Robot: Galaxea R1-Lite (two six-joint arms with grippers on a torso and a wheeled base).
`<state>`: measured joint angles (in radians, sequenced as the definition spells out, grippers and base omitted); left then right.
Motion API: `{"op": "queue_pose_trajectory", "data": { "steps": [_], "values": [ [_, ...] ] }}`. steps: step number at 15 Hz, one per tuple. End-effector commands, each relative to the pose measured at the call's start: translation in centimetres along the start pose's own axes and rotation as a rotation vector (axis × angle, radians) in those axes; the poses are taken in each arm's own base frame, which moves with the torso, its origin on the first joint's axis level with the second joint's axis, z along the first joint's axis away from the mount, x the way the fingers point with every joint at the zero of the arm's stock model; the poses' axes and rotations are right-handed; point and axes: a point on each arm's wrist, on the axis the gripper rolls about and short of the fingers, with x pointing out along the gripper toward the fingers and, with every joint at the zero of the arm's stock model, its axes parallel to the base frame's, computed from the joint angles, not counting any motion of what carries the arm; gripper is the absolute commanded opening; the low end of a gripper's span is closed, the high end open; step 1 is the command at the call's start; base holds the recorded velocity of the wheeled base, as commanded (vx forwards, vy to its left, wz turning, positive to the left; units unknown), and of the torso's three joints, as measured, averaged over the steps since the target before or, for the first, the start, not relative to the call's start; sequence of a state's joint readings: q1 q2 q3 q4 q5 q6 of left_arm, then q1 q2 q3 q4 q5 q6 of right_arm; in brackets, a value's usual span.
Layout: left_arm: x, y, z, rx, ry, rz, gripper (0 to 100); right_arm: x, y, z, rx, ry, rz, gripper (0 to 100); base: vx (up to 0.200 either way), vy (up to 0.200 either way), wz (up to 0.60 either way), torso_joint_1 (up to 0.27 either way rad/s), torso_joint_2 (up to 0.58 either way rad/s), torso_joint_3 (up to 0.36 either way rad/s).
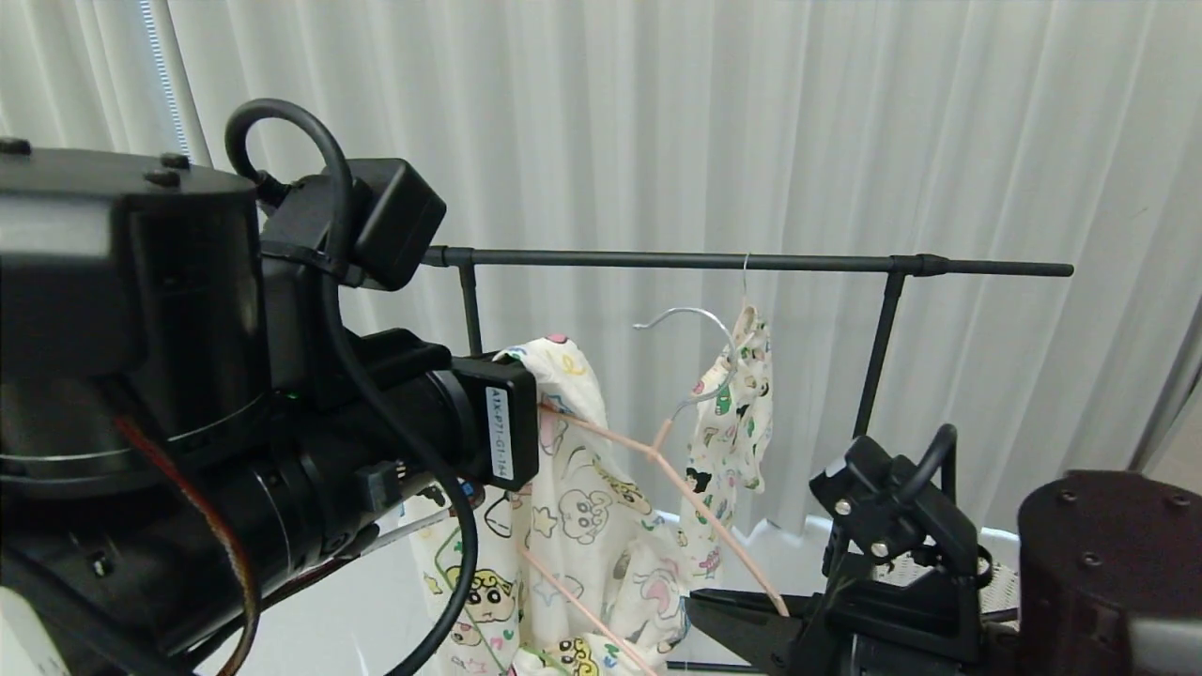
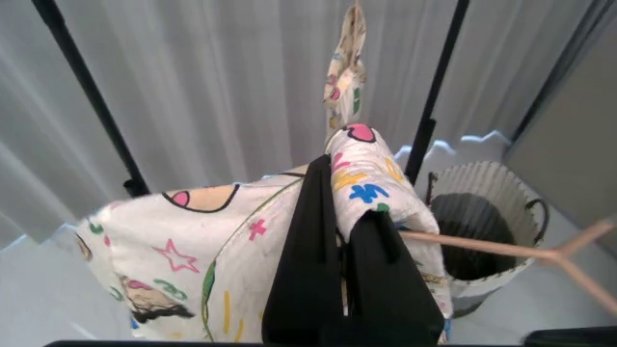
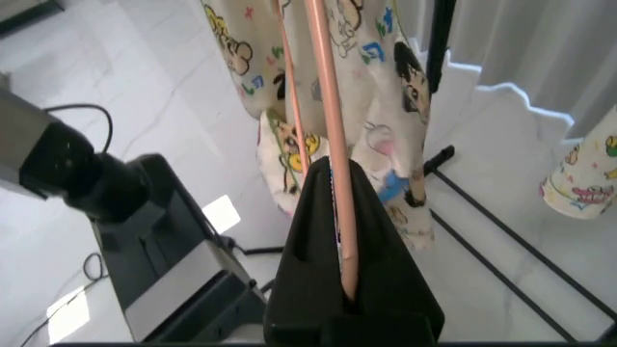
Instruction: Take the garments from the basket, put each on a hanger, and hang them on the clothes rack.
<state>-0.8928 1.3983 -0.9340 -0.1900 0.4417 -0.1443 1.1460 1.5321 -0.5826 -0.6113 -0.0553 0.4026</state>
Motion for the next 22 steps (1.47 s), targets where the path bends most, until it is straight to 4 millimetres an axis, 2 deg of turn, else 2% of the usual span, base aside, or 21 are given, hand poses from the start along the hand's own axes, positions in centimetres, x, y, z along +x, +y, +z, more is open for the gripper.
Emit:
{"op": "queue_pose_trajectory", "data": {
  "steps": [1, 6, 8, 12, 16, 18, 20, 21, 22],
  "values": [
    [-0.3, -0.5, 0.2, -0.003, -0.010, -0.024, 0, 2.0, 0.5, -0.3, 0.004, 0.015, -0.004, 0, 0.000, 0.000, 0.00, 0.000, 0.00, 0.000],
    [-0.9, -1.7, 0.7, -0.041, -0.023, -0.077, 0, 4.1, 1.5, 0.1, 0.008, -0.018, -0.006, 0, 0.000, 0.000, 0.00, 0.000, 0.00, 0.000],
    [-1.0, -1.5, 0.5, -0.042, -0.019, -0.074, 0, 3.9, 1.5, 0.3, 0.010, -0.027, -0.012, 0, 0.000, 0.000, 0.00, 0.000, 0.00, 0.000],
    [-1.5, -0.7, -1.2, -0.009, 0.014, 0.048, 0, 3.1, 0.7, 1.5, 0.028, -0.104, -0.095, 0, 0.000, 0.000, 0.00, 0.000, 0.00, 0.000],
    [-1.7, -1.0, -1.7, 0.004, 0.026, 0.035, 0, 2.7, 0.5, 2.2, 0.037, -0.163, -0.116, 0, 0.000, 0.000, 0.00, 0.000, 0.00, 0.000],
    [-1.8, -1.0, -3.0, 0.026, 0.057, 0.037, 0, 2.6, 0.5, 2.4, 0.039, -0.180, -0.125, 0, 0.000, 0.000, 0.00, 0.000, 0.00, 0.000],
    [-1.8, -1.1, -3.4, 0.031, 0.054, 0.059, 0, 2.3, 0.6, 2.6, 0.041, -0.189, -0.123, 0, 0.000, 0.000, 0.00, 0.000, 0.00, 0.000],
    [-1.8, -1.1, -3.5, 0.030, 0.052, 0.061, 100, 2.3, 0.6, 2.6, 0.042, -0.193, -0.129, 0, 0.000, 0.000, 0.00, 0.000, 0.00, 0.000],
    [-1.9, -1.0, -3.6, 0.033, 0.052, 0.066, 100, 2.3, 0.6, 2.7, 0.040, -0.199, -0.139, 0, 0.000, 0.000, 0.00, 0.000, 0.00, 0.000]
  ]
}}
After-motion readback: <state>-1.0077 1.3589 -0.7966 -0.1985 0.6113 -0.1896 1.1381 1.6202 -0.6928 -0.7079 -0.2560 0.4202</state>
